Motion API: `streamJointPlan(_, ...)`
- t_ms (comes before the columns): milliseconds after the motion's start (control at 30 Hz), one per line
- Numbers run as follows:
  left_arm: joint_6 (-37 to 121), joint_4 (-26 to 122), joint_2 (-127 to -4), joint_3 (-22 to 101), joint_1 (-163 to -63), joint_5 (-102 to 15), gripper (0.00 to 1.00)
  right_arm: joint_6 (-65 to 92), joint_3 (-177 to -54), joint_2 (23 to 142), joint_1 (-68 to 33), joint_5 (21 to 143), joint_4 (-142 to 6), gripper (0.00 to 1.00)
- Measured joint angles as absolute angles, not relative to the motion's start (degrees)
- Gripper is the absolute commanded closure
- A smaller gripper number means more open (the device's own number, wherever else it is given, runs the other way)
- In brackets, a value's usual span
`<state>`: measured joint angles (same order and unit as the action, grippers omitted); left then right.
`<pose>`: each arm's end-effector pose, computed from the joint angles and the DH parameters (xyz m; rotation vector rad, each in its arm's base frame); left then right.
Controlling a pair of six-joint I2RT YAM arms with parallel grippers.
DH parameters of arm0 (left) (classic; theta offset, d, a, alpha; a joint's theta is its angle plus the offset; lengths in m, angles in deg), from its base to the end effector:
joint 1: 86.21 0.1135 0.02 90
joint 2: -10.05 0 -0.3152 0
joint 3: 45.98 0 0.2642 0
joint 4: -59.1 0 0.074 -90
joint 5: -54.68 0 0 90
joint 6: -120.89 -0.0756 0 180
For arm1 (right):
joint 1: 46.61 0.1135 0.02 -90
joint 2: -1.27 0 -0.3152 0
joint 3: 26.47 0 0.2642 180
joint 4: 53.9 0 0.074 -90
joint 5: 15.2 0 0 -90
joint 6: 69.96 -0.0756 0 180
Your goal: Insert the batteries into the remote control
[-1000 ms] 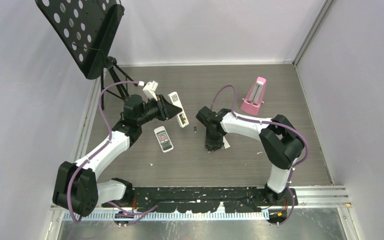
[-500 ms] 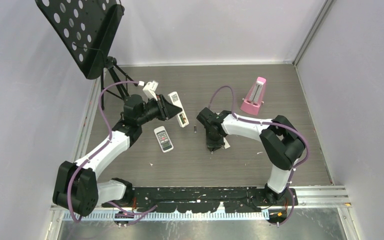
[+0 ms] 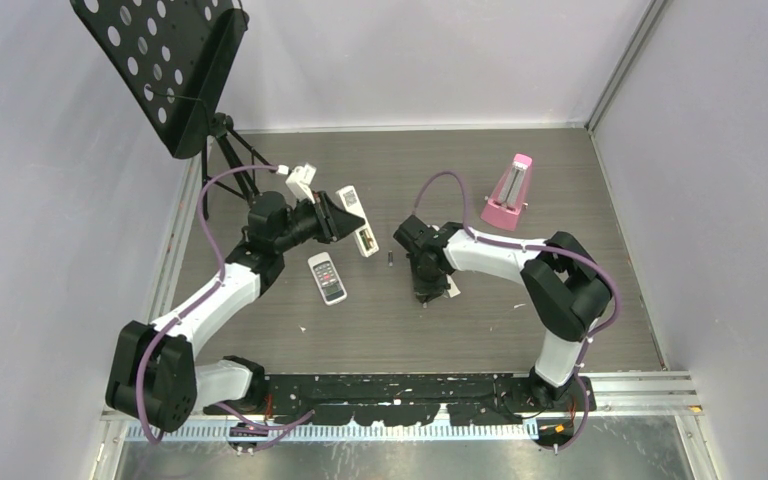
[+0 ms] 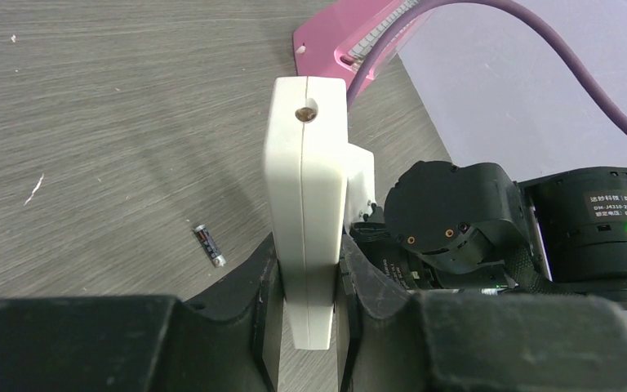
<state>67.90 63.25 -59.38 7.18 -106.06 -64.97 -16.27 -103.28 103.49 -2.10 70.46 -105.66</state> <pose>0.2690 -0.1369 0.3053 0.1164 1.9066 -1.1534 0.2597 0.2473 0.1625 -0.1963 2.9129 0.1286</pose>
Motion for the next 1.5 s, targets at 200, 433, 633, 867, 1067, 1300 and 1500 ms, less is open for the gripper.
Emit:
streamJointPlan(200,71.3,64.3,-61.3,7.2,-106.1,-65.8,1.00,-16.2,-102.6,102.6,-2.1,70.3,-105.0,0.94)
streamJointPlan(433,79.5,65.9,-70.2,7.2,-107.6,-68.2,1.00,-15.5,-101.0,97.1,-2.3,69.6,-105.3,0.96)
streamJointPlan(633,83.3,65.9,-78.6,9.2,-110.8,-69.8,1.00,-14.1,-100.9,89.4,-2.5,69.7,-106.3,0.96)
streamJointPlan(867,89.7,68.4,-88.1,12.4,-112.6,-76.9,1.00,-12.6,-103.0,83.5,-2.5,74.7,-107.1,0.94)
streamJointPlan(1067,93.0,70.3,-89.5,12.4,-113.1,-79.6,1.00,-12.6,-105.2,82.9,-2.5,78.1,-107.3,0.92)
streamJointPlan(1300,94.4,71.6,-89.7,12.4,-113.4,-80.9,1.00,-12.6,-105.2,83.4,-2.5,78.5,-107.4,0.91)
streamJointPlan(1500,95.7,72.6,-90.1,12.4,-114.0,-81.8,1.00,-12.6,-105.2,83.4,-2.5,78.5,-106.7,0.90)
